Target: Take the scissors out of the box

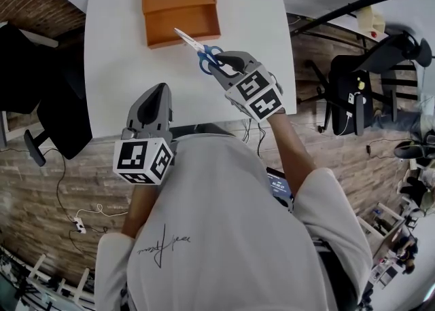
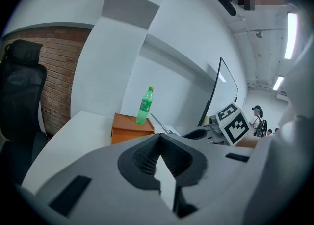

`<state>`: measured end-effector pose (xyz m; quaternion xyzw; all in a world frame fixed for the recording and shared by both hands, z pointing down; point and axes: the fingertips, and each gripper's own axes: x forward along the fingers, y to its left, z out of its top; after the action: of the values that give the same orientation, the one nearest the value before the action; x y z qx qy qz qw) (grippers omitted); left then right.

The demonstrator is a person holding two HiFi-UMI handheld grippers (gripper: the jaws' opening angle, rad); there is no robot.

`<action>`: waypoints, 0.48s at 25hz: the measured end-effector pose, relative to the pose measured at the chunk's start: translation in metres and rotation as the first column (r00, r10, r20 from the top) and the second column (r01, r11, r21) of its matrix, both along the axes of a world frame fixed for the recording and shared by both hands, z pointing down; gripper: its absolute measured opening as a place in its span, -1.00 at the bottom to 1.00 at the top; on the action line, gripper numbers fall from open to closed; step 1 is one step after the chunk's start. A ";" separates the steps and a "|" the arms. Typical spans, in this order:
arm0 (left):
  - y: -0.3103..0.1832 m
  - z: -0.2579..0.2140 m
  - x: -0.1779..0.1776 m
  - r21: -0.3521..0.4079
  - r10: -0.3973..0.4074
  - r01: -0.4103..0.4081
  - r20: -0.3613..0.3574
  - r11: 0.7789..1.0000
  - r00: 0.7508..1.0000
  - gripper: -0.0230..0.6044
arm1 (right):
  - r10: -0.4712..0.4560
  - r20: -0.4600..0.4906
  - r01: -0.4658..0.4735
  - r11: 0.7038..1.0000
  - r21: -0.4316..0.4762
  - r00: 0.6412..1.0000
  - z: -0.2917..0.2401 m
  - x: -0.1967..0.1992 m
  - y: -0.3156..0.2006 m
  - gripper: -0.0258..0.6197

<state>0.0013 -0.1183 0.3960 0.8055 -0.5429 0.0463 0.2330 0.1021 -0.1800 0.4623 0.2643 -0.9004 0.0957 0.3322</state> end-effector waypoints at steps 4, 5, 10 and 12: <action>0.001 0.000 0.000 -0.001 -0.004 0.004 -0.003 1.000 1.000 -0.90 | 0.031 0.036 -0.031 1.000 -0.002 0.999 -0.003 0.004 0.009 -0.64; 0.001 0.000 0.000 -0.001 -0.004 0.004 -0.004 1.000 1.000 -0.90 | 0.040 0.044 -0.040 0.999 0.001 0.998 -0.004 0.005 0.011 -0.64; 0.002 -0.001 0.000 0.003 -0.006 0.006 -0.007 1.000 1.000 -0.90 | 0.088 0.101 -0.089 0.996 0.009 0.991 -0.014 0.007 0.019 -0.64; 0.000 -0.002 -0.001 0.008 -0.008 0.008 -0.006 1.000 1.000 -0.90 | 0.100 0.123 -0.103 0.995 0.015 0.987 -0.019 0.007 0.021 -0.64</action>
<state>0.0004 -0.1180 0.3943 0.8045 -0.5454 0.0406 0.2316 0.1086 -0.1594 0.4436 0.3070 -0.9054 0.1187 0.2683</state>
